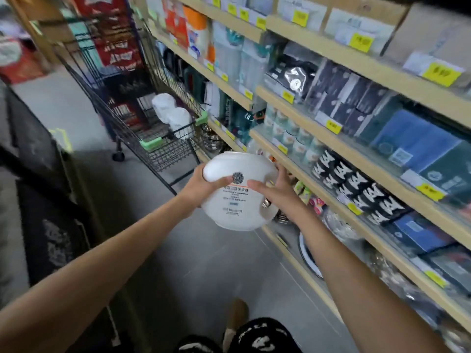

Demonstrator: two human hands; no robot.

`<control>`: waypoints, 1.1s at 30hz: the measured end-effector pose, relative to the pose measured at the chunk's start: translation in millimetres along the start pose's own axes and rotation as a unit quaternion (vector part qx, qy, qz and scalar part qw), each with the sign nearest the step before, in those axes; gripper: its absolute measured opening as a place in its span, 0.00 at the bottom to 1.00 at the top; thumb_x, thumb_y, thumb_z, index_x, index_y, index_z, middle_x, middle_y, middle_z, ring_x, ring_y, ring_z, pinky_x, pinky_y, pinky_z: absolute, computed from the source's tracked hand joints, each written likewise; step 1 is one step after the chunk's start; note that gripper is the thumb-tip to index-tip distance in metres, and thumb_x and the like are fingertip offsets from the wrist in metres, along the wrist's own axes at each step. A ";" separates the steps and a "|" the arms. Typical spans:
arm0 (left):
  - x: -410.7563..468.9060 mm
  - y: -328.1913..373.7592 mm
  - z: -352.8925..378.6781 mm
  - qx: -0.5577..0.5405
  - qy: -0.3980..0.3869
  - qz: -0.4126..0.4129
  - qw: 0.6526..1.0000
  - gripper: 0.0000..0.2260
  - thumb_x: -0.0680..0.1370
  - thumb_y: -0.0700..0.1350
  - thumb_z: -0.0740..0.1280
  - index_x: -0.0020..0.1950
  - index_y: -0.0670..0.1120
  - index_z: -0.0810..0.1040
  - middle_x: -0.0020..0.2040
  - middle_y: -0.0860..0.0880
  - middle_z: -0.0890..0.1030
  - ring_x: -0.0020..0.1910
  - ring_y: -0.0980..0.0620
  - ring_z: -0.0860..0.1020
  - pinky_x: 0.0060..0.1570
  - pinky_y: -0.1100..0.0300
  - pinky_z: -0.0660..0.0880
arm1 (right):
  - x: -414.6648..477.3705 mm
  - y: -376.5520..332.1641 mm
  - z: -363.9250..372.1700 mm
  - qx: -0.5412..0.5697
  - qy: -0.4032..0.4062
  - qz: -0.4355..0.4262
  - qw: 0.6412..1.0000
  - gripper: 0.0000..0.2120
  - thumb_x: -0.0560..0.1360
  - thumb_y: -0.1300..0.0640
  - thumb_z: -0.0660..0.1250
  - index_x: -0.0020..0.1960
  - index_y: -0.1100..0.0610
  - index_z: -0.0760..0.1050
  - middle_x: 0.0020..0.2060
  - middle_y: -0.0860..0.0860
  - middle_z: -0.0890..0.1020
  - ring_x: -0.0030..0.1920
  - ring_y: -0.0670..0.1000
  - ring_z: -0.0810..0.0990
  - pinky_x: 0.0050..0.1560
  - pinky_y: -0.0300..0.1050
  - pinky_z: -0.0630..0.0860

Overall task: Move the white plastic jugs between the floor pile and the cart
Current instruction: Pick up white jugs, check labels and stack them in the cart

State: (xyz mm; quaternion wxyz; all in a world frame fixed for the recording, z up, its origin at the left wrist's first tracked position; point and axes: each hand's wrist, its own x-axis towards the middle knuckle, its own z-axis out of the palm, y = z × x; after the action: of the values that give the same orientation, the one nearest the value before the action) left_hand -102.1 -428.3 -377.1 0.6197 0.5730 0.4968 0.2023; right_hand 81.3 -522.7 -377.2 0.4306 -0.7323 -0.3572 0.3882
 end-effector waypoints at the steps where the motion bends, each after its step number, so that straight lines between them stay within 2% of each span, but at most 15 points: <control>1: 12.5 3.3 -11.3 -0.011 0.012 -0.005 1.000 0.31 0.71 0.53 0.75 0.68 0.51 0.64 0.56 0.49 0.79 0.48 0.49 0.82 0.37 0.54 0.80 | 17.6 -8.9 7.9 -0.001 -0.012 -0.005 1.000 0.40 0.71 0.50 0.74 0.75 0.51 0.54 0.65 0.51 0.64 0.60 0.47 0.64 0.57 0.42 0.63; 4: 44.3 12.3 -49.1 -0.031 0.038 -0.012 0.999 0.32 0.69 0.55 0.76 0.66 0.52 0.63 0.55 0.49 0.79 0.49 0.48 0.82 0.42 0.50 0.81 | 69.7 -29.8 35.8 0.004 -0.046 -0.019 0.999 0.38 0.71 0.49 0.74 0.73 0.51 0.56 0.68 0.53 0.65 0.61 0.50 0.69 0.56 0.42 0.65; 6: 63.5 16.1 -76.3 -0.038 0.045 -0.012 0.998 0.39 0.62 0.60 0.78 0.68 0.52 0.64 0.56 0.48 0.81 0.49 0.48 0.83 0.45 0.46 0.82 | 102.2 -41.6 57.1 0.003 -0.074 -0.017 0.997 0.37 0.69 0.46 0.75 0.70 0.49 0.58 0.68 0.55 0.66 0.63 0.53 0.71 0.56 0.45 0.69; 8: 82.2 18.1 -101.7 -0.044 0.055 -0.009 0.997 0.44 0.57 0.61 0.78 0.68 0.52 0.64 0.57 0.48 0.81 0.49 0.47 0.83 0.47 0.45 0.81 | 131.4 -52.2 77.2 0.003 -0.098 -0.015 0.995 0.34 0.69 0.46 0.76 0.65 0.47 0.59 0.67 0.55 0.68 0.62 0.54 0.72 0.52 0.44 0.71; 11: 118.2 19.1 -139.6 -0.058 0.056 -0.015 0.997 0.43 0.57 0.59 0.78 0.68 0.52 0.64 0.57 0.48 0.80 0.50 0.47 0.83 0.47 0.46 0.81 | 173.2 -69.7 107.5 0.001 -0.125 -0.010 0.992 0.33 0.69 0.45 0.75 0.64 0.46 0.57 0.66 0.52 0.68 0.61 0.52 0.73 0.45 0.39 0.71; 14: 166.2 20.1 -182.7 -0.042 0.041 -0.016 0.998 0.42 0.60 0.60 0.79 0.69 0.53 0.65 0.57 0.48 0.81 0.49 0.47 0.83 0.42 0.48 0.82 | 218.2 -87.9 141.4 0.000 -0.135 -0.008 0.991 0.37 0.66 0.41 0.76 0.65 0.46 0.57 0.65 0.52 0.69 0.60 0.52 0.73 0.46 0.41 0.72; 17: 219.8 21.7 -229.1 -0.025 0.025 -0.019 0.999 0.42 0.60 0.62 0.79 0.69 0.55 0.65 0.58 0.48 0.81 0.49 0.47 0.84 0.44 0.46 0.81 | 262.2 -106.7 176.0 -0.014 -0.125 0.008 0.992 0.40 0.61 0.36 0.75 0.62 0.44 0.56 0.65 0.51 0.69 0.61 0.53 0.73 0.54 0.48 0.72; 20: 263.5 33.8 -270.8 -0.006 0.002 -0.005 1.000 0.41 0.62 0.61 0.78 0.69 0.56 0.63 0.58 0.49 0.80 0.50 0.48 0.83 0.46 0.48 0.81 | 304.6 -127.5 207.3 -0.027 -0.109 0.019 0.994 0.35 0.69 0.42 0.74 0.64 0.49 0.56 0.63 0.52 0.68 0.61 0.53 0.72 0.55 0.48 0.72; 24: 313.8 47.7 -315.6 0.019 -0.023 0.016 0.999 0.38 0.69 0.62 0.71 0.73 0.55 0.58 0.61 0.50 0.76 0.54 0.48 0.80 0.52 0.48 0.79 | 347.0 -156.8 238.3 -0.023 -0.089 0.017 0.996 0.33 0.69 0.48 0.76 0.61 0.52 0.56 0.52 0.44 0.70 0.57 0.50 0.73 0.53 0.45 0.72; 25: 326.0 52.4 -323.4 0.018 -0.026 0.019 0.999 0.37 0.69 0.63 0.68 0.73 0.54 0.58 0.61 0.50 0.75 0.55 0.49 0.78 0.52 0.49 0.78 | 356.5 -160.6 244.0 -0.024 -0.083 0.016 0.996 0.33 0.69 0.49 0.76 0.61 0.52 0.56 0.52 0.44 0.69 0.57 0.51 0.73 0.52 0.46 0.73; 28: 358.3 65.5 -338.4 0.003 -0.035 0.040 0.999 0.33 0.73 0.62 0.65 0.72 0.50 0.59 0.62 0.49 0.74 0.55 0.51 0.77 0.50 0.57 0.76 | 380.3 -169.3 256.3 -0.049 -0.076 0.026 0.996 0.39 0.66 0.48 0.78 0.64 0.51 0.55 0.62 0.51 0.68 0.62 0.54 0.72 0.56 0.51 0.75; 29: 368.3 68.9 -342.4 0.007 -0.039 0.040 0.998 0.33 0.73 0.63 0.64 0.72 0.50 0.60 0.62 0.49 0.74 0.55 0.50 0.77 0.51 0.56 0.76 | 389.1 -171.2 259.2 -0.049 -0.072 0.027 0.996 0.46 0.64 0.46 0.79 0.70 0.50 0.52 0.67 0.52 0.66 0.66 0.55 0.70 0.61 0.52 0.73; 31: 390.1 72.3 -349.8 0.020 -0.047 0.035 0.998 0.34 0.70 0.65 0.63 0.72 0.51 0.61 0.61 0.49 0.74 0.56 0.49 0.78 0.55 0.52 0.76 | 408.2 -174.0 263.5 -0.046 -0.073 0.040 0.995 0.61 0.60 0.44 0.80 0.77 0.43 0.38 0.74 0.50 0.60 0.72 0.54 0.64 0.69 0.53 0.65; 33: 411.7 72.7 -355.0 0.024 -0.059 0.033 0.997 0.37 0.68 0.67 0.63 0.71 0.51 0.61 0.60 0.48 0.75 0.55 0.49 0.78 0.55 0.51 0.77 | 426.8 -177.0 267.0 -0.038 -0.096 0.048 0.993 0.61 0.64 0.48 0.79 0.78 0.43 0.35 0.74 0.49 0.61 0.72 0.50 0.63 0.66 0.47 0.63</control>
State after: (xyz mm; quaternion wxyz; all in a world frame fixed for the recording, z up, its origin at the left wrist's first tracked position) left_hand -205.0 109.0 -415.6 0.6271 0.6143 0.4453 0.1766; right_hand 3.1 3.9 -415.3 0.3471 -0.7235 -0.3761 0.4634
